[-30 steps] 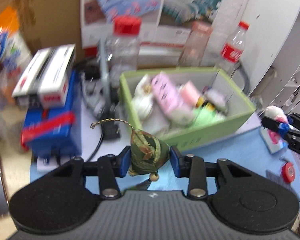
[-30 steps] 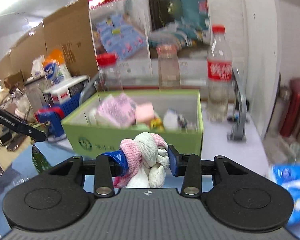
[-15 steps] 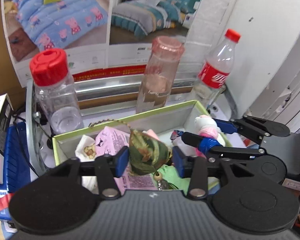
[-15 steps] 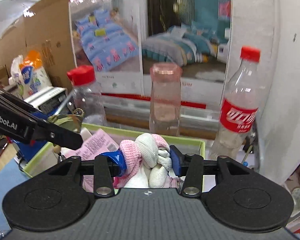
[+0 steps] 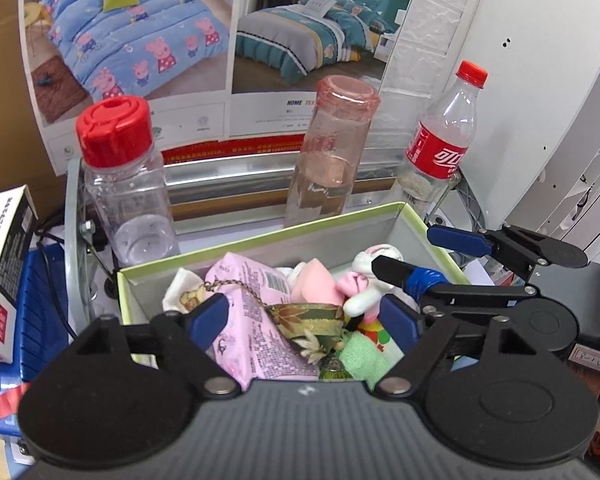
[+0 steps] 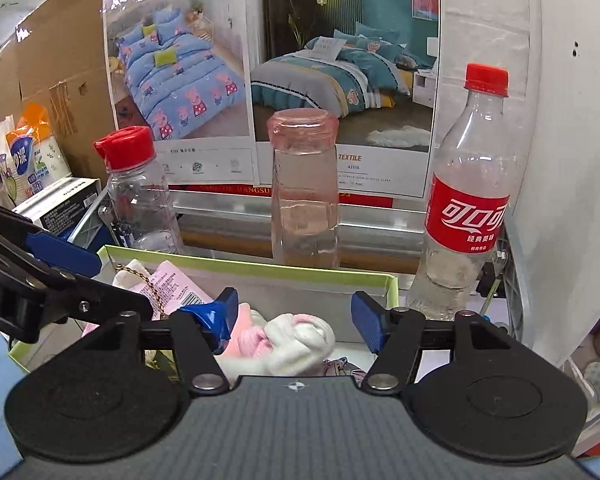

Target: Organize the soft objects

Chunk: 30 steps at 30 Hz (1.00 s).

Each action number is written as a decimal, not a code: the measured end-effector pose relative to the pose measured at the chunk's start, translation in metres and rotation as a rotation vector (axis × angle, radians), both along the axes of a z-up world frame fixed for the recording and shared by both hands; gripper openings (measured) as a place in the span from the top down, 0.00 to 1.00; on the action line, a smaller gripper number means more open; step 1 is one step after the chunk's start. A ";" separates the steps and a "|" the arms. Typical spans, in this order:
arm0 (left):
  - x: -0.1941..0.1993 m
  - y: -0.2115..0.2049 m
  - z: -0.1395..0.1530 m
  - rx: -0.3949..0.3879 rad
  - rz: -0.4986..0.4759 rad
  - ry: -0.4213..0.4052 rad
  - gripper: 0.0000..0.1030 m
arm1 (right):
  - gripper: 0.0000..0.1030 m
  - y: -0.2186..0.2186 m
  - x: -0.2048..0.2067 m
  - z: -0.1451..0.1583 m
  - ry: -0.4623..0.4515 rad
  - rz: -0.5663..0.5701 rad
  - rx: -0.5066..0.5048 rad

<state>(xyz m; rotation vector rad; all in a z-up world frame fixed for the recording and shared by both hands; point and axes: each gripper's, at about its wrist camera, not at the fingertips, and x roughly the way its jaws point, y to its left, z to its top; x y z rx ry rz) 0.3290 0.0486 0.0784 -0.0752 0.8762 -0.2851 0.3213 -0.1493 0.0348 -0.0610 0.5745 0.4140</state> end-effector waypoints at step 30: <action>-0.233 0.014 -0.004 -0.060 0.220 -0.234 0.00 | 0.48 -0.021 -0.218 0.014 -0.022 -0.344 0.087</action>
